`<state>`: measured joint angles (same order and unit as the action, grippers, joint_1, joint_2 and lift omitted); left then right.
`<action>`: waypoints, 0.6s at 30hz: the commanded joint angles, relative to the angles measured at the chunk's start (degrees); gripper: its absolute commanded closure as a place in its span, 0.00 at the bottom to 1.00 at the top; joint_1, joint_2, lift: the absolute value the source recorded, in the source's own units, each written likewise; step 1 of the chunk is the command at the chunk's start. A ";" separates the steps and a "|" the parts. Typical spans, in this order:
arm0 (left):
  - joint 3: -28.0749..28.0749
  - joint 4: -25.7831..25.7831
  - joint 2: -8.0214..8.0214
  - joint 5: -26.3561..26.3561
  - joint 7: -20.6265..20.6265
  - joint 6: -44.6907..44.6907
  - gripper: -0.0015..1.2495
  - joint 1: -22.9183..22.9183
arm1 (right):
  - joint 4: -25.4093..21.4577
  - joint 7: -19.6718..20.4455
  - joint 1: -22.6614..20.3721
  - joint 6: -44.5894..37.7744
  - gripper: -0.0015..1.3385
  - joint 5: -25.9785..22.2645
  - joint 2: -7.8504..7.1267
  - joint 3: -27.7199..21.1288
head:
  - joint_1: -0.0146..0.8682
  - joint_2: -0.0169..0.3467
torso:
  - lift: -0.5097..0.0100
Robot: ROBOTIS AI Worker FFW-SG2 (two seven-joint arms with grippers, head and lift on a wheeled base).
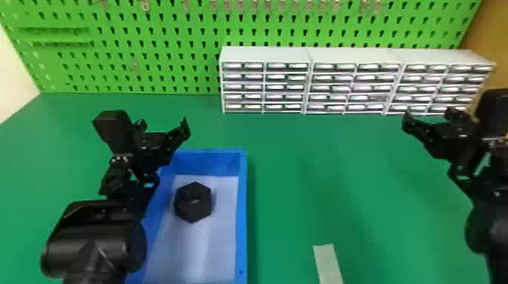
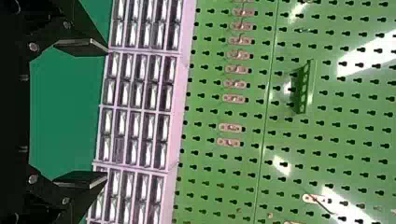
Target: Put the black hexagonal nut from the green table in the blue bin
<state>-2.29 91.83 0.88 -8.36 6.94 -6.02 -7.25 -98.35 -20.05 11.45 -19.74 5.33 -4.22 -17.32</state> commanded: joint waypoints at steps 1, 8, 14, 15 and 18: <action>-0.87 0.55 0.00 0.98 1.15 -0.83 0.14 -0.57 | 0.00 0.18 -0.20 0.40 0.25 0.12 0.00 0.01 | 0.79 0.19 | 0.79; -4.21 0.81 0.00 4.23 1.41 -2.42 0.14 -1.63 | 0.00 0.18 -0.29 0.49 0.25 0.12 0.00 0.27 | 0.79 0.19 | 0.79; -6.94 0.99 0.00 4.67 1.77 -3.56 0.14 -2.60 | 0.00 0.18 -0.73 0.49 0.25 -0.14 0.00 0.27 | 0.79 0.19 | 0.79; -7.20 1.07 0.00 4.76 2.12 -3.82 0.14 -2.77 | 0.00 0.18 -0.81 0.49 0.25 -0.14 -0.09 0.36 | 0.79 0.19 | 0.79; -7.73 1.16 0.17 5.11 2.64 -4.26 0.14 -3.30 | 0.00 0.27 -0.99 0.58 0.25 -0.14 -0.09 0.62 | 0.79 0.19 | 0.79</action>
<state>-9.13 92.82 0.89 -3.63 9.20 -9.62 -9.86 -98.35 -19.84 10.75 -19.23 5.22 -4.26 -16.95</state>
